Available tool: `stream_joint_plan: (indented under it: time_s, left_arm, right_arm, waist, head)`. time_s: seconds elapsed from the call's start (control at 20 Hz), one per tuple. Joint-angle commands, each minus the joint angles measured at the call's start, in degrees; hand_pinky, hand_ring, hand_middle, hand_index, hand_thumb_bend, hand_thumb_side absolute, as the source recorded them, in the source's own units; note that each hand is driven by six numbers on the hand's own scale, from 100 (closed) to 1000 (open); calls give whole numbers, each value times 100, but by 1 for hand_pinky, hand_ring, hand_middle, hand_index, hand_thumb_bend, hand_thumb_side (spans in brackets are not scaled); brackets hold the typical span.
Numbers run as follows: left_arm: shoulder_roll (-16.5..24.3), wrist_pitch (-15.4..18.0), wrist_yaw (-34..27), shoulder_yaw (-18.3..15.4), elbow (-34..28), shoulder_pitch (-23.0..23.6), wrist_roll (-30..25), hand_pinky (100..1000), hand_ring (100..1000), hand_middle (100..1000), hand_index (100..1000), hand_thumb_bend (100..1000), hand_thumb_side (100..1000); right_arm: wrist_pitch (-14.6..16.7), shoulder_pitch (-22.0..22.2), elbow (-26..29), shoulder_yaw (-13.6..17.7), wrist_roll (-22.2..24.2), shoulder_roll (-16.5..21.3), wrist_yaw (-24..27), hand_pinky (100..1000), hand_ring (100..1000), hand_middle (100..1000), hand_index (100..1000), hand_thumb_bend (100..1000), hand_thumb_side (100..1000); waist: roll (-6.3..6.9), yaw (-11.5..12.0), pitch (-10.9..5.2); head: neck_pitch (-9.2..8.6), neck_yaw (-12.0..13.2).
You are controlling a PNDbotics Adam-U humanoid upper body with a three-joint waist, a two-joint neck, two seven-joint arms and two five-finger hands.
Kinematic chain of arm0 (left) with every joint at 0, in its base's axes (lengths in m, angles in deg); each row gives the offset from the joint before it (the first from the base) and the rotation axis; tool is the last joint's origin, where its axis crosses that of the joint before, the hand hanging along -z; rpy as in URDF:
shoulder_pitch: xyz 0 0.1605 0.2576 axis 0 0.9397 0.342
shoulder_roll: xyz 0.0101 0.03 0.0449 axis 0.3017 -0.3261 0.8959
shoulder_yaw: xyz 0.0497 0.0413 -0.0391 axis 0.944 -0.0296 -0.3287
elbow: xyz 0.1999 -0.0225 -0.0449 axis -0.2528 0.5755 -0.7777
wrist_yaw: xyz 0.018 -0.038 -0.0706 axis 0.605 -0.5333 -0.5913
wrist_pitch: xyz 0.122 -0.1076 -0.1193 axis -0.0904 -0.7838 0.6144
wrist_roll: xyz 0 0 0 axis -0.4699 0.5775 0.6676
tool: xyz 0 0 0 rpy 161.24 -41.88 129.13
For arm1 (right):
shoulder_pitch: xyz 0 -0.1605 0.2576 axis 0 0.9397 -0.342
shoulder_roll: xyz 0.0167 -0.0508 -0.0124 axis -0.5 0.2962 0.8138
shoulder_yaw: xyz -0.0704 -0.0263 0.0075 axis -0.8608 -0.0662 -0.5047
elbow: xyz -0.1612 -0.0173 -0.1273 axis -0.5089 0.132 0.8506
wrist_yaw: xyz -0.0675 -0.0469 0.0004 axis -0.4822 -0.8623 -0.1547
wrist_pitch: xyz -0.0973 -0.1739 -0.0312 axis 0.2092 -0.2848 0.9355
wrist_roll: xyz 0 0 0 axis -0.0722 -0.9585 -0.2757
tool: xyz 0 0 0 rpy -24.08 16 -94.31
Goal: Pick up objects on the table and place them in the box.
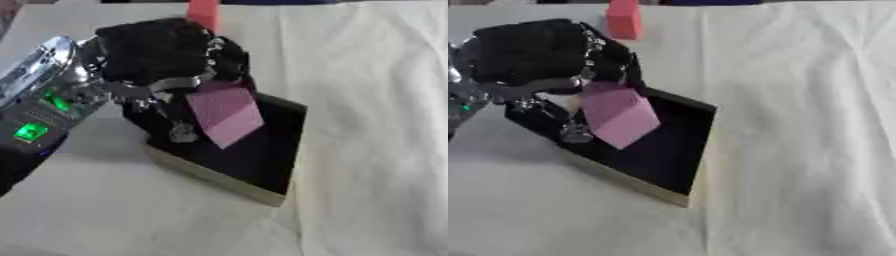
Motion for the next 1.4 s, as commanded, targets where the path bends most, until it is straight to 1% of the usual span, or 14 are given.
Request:
stream_joint_plan:
  time_s: [0.05,0.3,0.65,0.85,0.9,0.95,1.0,1.05,1.1,1.25,1.3,1.4]
  left_arm:
    - [-8,-75,21,4,-70,-29,-223,516,437,386,503,297,100]
    - [-206,-269,262,59,155,12,-346,522,443,394,511,308,100]
    - [-349,-274,672,107,480,92,-318,539,455,411,528,339,100]
    - [-386,-244,806,127,572,108,-419,571,476,443,563,376,100]
    - [-389,-217,817,133,574,111,-454,609,519,488,622,417,100]
    - [-388,-172,823,136,566,115,-496,625,540,509,646,431,100]
    - [-386,-123,825,136,556,120,-540,666,601,576,711,469,100]
    - [-384,-69,823,134,546,124,-590,683,626,605,739,486,100]
    - [-384,-15,819,131,537,129,-644,718,680,679,800,528,100]
    - [-390,130,816,116,526,142,-831,766,749,772,867,575,100]
    - [-392,159,818,107,522,144,-877,786,780,816,895,599,100]
    - [-396,182,842,81,500,148,-930,793,814,859,930,638,100]
  right_arm:
    - [-4,-32,52,68,-42,138,64,816,795,675,726,100,647]
    - [-2,-15,36,86,-72,151,123,816,795,673,725,100,647]
    - [6,11,27,102,-99,151,189,815,794,671,725,100,648]
    - [11,12,22,101,-96,151,197,815,794,670,724,100,648]
    - [11,15,21,103,-97,150,199,815,794,669,724,100,648]
    - [11,20,21,107,-100,150,202,815,794,669,724,100,648]
    - [10,24,21,111,-104,149,205,815,794,669,724,100,648]
    - [10,29,22,114,-109,148,210,815,794,668,724,100,648]
    - [11,32,23,116,-111,147,214,815,794,668,723,100,648]
    - [11,35,22,121,-118,146,220,815,793,667,723,100,648]
    - [12,35,22,123,-119,145,221,814,792,666,723,100,648]
    - [13,37,20,125,-119,143,225,814,792,664,722,100,648]
  waist:
    - [-9,-18,-82]
    - [1,-49,-56]
    - [6,-67,-39]
    - [1,-64,-38]
    - [1,-63,-37]
    - [0,-61,-38]
    - [-1,-59,-38]
    - [-2,-57,-38]
    - [-4,-55,-38]
    - [-14,-48,-36]
    - [-17,-44,-36]
    - [-25,-33,-35]
  head:
    - [-30,-13]
    - [-43,-17]
    - [-83,-9]
    - [-107,-5]
    - [-110,-4]
    - [-112,-5]
    - [-112,-7]
    - [-109,-9]
    - [-104,-10]
    - [-80,-15]
    - [-74,-25]
    - [-65,-56]
